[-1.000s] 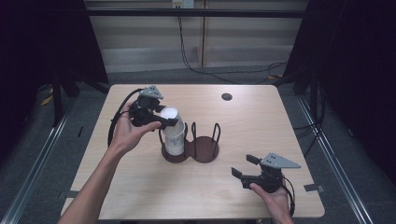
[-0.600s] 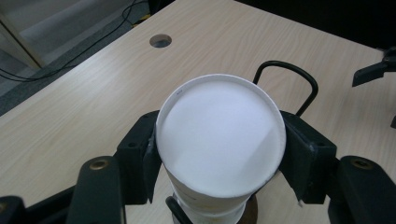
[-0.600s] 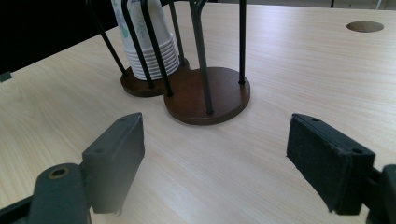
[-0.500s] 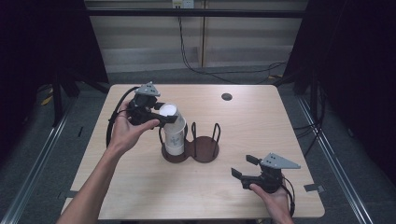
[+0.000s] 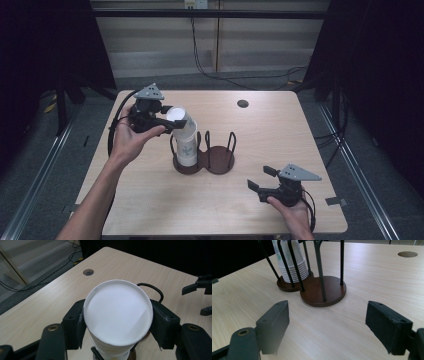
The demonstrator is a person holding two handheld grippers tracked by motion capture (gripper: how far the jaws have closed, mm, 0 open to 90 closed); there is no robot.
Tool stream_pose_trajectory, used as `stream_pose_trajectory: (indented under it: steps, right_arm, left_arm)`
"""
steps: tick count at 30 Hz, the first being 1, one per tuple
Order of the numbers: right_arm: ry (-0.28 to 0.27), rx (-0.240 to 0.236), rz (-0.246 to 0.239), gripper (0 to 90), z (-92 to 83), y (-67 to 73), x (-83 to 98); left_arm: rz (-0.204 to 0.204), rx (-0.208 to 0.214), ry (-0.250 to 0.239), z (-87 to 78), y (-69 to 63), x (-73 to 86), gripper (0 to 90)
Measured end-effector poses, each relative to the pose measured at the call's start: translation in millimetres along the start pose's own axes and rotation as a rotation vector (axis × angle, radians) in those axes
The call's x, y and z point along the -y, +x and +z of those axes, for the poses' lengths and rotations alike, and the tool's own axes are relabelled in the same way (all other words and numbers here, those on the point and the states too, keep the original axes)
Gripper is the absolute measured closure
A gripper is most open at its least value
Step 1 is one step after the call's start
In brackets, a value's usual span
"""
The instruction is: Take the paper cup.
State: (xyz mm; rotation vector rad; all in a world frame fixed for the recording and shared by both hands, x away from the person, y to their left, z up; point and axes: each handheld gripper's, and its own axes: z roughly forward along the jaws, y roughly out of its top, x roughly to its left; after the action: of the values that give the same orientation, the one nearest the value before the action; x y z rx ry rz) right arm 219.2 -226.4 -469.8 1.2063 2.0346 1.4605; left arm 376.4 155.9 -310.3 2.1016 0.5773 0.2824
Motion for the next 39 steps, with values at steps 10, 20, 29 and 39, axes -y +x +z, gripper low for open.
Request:
stream_pose_trajectory:
  steps: [10,20,29,39]
  right_arm:
    - [0.002,-0.006,-0.004,18.3,1.4,0.4,-0.1]
    - [-0.002,-0.025,-0.013,15.8,1.8,2.1,0.0]
    - [0.001,-0.047,-0.023,13.7,1.6,3.3,-0.1]
    - [-0.008,-0.067,-0.028,13.8,1.7,3.6,-1.9]
  left_arm:
    - [0.011,0.040,-0.042,-9.9,-5.9,0.4,37.0]
    - [0.031,0.115,-0.073,-15.6,-16.8,1.6,36.9]
    - [0.035,0.150,-0.090,-15.7,-23.7,11.6,36.9]
    - [0.052,0.194,-0.111,-18.9,-32.9,18.6,36.6]
